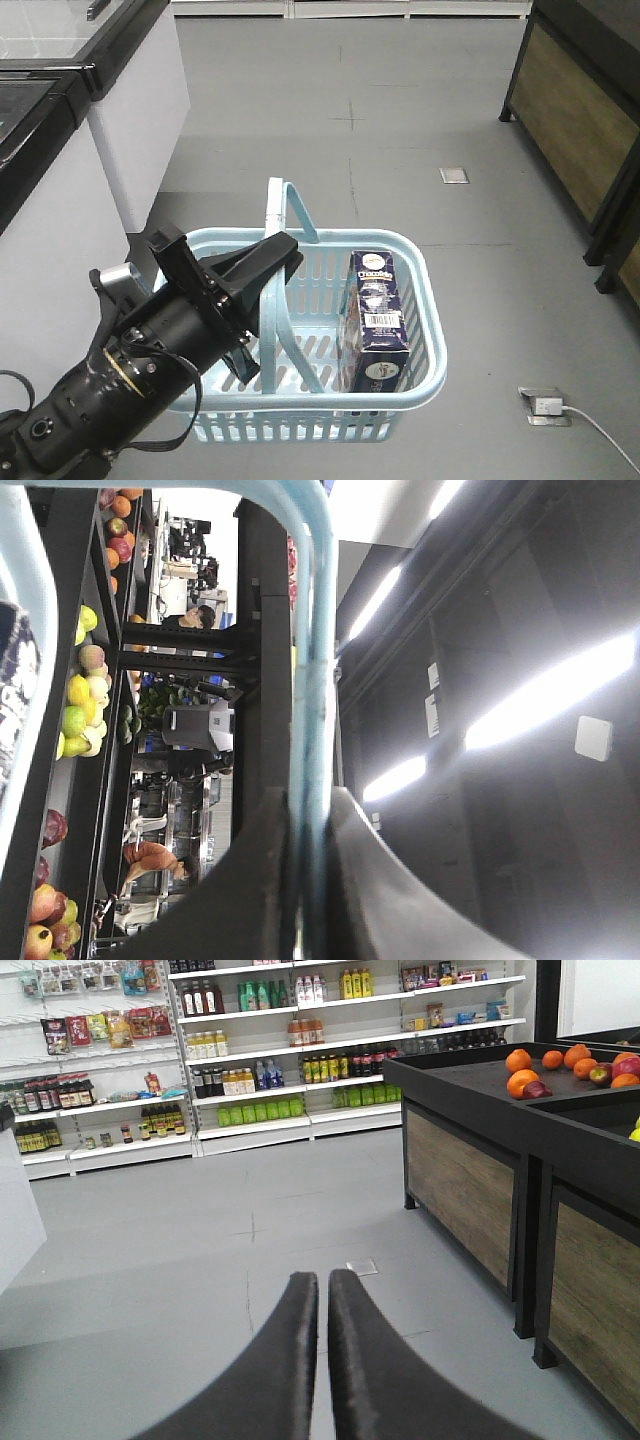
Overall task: Left arm holds basket, right arm returns cookies
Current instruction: 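Lower the held basket toward the robot's body with the left gripper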
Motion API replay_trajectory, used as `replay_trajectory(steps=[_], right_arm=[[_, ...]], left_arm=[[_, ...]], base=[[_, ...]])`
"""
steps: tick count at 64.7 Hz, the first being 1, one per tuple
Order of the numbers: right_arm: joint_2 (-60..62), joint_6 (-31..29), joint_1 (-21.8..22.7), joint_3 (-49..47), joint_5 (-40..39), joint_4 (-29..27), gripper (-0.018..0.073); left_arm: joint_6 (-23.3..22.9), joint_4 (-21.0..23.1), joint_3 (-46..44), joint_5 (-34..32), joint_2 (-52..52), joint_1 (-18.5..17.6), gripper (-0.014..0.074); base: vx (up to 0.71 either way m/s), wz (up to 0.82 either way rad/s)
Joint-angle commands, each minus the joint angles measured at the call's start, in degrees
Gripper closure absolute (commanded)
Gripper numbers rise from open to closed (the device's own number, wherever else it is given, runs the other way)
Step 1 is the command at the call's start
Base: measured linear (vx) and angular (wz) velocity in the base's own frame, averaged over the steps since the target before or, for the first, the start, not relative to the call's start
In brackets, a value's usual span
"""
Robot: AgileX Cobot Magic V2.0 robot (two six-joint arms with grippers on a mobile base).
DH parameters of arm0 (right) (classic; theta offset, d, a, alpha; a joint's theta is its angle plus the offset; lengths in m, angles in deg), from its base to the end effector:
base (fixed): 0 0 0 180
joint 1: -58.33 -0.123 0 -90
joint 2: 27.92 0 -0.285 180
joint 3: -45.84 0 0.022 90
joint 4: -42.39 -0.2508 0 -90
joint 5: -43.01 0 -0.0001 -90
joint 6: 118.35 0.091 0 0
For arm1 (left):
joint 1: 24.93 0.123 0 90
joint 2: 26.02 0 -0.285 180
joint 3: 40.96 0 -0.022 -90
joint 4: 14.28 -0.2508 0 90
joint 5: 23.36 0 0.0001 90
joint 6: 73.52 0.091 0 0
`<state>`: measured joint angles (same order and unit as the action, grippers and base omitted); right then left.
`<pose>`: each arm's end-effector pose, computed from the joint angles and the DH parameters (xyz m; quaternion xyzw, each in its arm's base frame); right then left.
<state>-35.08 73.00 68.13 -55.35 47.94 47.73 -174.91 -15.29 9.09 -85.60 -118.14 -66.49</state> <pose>0.0559 -0.0104 0.1966 0.1009 0.7053 -0.0259 0.7012 0.2021 -0.1811 0.2390 -0.3129 0.5610 -0.7273 0.2417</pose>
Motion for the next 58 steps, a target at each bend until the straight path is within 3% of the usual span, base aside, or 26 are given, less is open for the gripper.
replay_trajectory(steps=[1,32,58], right_arm=[[-0.6,-0.8,0.3,1.0,-4.1,0.2,0.0568],[-0.6,-0.8,0.3,1.0,-4.1,0.2,0.0568],[-0.6,-0.8,0.3,1.0,-4.1,0.2,0.0568]], left_arm=[[-0.2,0.6,-1.6,-16.5,2.4,-0.2,0.0599],[-0.2,0.4,-1.6,-16.5,2.4,-0.1,0.0599],[-0.1,-3.1,-1.6,-16.5,2.4,-0.1,0.0599]], base=[[0.00,0.00],[0.00,0.00],[0.00,0.00]])
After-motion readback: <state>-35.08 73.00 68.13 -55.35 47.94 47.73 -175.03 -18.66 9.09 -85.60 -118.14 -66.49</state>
